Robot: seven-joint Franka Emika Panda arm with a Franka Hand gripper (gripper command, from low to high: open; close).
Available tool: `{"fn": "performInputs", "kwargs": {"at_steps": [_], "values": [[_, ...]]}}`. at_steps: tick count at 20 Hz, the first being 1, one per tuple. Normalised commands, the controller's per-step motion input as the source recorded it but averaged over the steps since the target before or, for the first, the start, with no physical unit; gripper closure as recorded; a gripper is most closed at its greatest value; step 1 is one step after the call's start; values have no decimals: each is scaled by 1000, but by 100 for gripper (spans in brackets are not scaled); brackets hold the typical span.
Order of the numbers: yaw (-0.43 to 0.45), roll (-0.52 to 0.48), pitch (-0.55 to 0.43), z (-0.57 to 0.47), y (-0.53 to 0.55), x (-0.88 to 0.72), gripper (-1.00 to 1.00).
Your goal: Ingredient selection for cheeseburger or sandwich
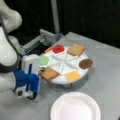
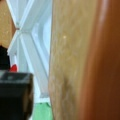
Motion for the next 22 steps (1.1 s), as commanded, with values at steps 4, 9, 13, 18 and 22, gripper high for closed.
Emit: {"fn": "performInputs", "kwargs": {"at_steps": [4,9,13,18,22], "values": [[59,145,70,-48,-164,241,100],[47,126,83,32,-213,226,100],[5,101,124,292,-302,161,100],[26,2,170,379,-253,120,100],[13,-190,203,271,-208,232,100]]}}
